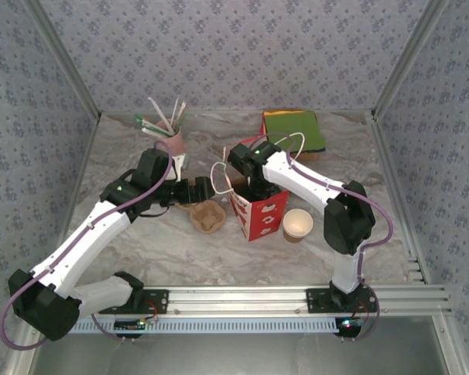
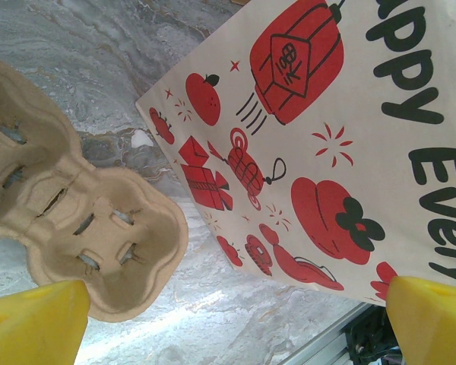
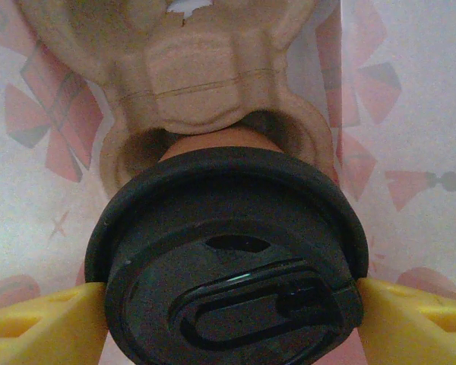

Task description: Pack the takeout coffee

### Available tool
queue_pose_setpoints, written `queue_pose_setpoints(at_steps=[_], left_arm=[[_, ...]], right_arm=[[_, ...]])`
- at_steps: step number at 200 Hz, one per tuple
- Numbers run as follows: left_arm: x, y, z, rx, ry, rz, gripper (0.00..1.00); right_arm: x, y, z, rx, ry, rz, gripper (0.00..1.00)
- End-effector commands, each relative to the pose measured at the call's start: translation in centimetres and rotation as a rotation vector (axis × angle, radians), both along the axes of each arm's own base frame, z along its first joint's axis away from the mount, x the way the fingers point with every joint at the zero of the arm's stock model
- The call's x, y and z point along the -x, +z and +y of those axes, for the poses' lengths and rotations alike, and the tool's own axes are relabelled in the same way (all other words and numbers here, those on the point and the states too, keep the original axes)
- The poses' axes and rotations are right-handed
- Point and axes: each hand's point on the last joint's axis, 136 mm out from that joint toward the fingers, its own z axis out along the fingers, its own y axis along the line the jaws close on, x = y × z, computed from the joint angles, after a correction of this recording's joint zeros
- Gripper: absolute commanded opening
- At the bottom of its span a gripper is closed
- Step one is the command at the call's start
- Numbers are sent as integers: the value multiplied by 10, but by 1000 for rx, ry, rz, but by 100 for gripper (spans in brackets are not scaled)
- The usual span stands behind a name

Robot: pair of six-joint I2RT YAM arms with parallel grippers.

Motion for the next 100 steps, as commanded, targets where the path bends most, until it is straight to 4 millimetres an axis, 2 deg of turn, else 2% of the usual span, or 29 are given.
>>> queue_pose_setpoints(at_steps=[1,100], left_arm=[[1,11,-2,15,-13,-36,100],[0,10,-2,14,-12,-36,100]], right_arm=[[8,1,-8,36,-18,21,84],[8,1,-9,36,-19,22,87]])
